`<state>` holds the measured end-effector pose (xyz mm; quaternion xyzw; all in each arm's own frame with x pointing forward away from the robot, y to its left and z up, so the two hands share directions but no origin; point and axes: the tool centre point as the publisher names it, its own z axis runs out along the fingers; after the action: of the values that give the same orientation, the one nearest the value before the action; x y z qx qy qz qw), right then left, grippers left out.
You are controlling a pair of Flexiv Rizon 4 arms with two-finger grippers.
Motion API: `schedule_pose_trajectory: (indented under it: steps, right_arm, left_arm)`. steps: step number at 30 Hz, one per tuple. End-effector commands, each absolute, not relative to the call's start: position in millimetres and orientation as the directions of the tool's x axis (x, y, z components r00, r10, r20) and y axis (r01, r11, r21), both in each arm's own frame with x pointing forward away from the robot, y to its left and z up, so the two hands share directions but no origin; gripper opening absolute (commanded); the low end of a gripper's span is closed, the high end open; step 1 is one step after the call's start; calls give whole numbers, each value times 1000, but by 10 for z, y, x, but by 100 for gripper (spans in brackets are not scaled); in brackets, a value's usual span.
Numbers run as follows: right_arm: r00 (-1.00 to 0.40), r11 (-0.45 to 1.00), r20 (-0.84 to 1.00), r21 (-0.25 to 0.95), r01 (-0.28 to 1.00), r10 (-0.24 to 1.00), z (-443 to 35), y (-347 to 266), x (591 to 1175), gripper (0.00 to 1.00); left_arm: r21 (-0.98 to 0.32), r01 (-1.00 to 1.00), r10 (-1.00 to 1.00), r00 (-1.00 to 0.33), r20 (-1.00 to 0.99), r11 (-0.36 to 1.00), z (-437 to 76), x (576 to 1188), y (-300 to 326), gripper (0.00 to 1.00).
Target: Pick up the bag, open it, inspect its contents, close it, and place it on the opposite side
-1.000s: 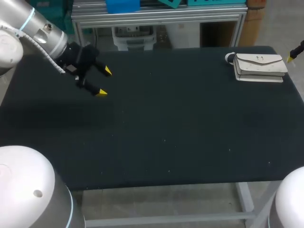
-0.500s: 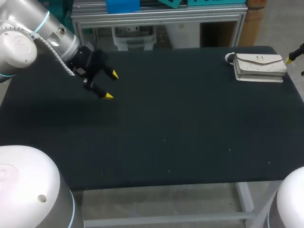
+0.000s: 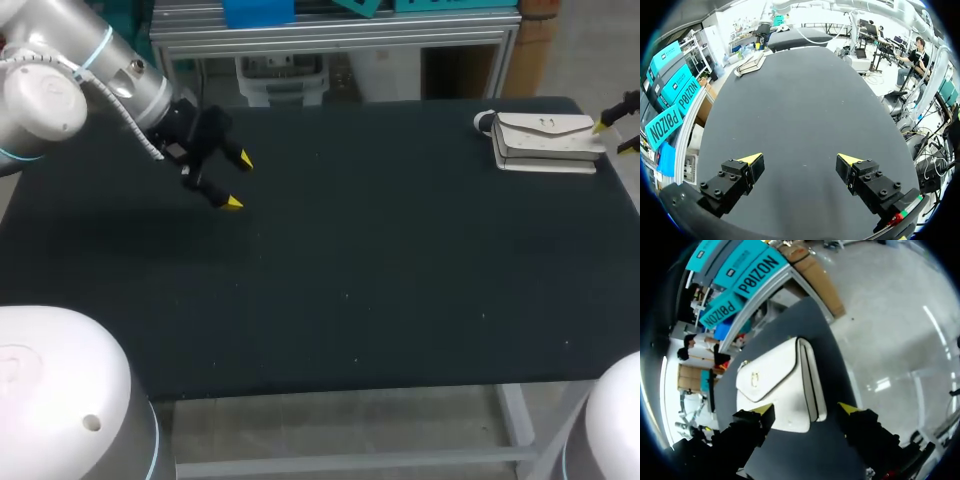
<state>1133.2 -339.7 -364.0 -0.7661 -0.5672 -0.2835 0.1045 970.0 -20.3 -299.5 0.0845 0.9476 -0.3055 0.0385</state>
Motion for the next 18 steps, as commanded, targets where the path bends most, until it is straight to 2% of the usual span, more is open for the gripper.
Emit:
schedule_pose_trajectory:
  steps: [1, 12, 15, 17, 18]
  right_arm:
    - [191, -313, 562, 128, 941, 805, -3702, -3387, 11525, 57]
    - [179, -318, 615, 124, 940, 768, -3810, -3268, 11796, 45]
    - [176, -320, 629, 122, 940, 758, -3831, -3235, 11832, 30]
    - [164, -313, 644, 124, 942, 747, -3837, -3170, 11835, 0]
    - [157, -308, 648, 125, 943, 745, -3836, -3147, 11829, 0]
  left_arm:
    - [-574, 185, 137, -983, -126, 798, -3003, 9703, -204, 100]
    - [-574, 185, 137, -983, -126, 798, -3003, 9703, -204, 100]
    - [-574, 185, 137, -983, -126, 798, -3003, 9703, -204, 100]
    - [-574, 185, 137, -983, -126, 798, -3003, 9703, -204, 100]
    - [-574, 185, 137, -983, -126, 798, -3003, 9703, -204, 100]
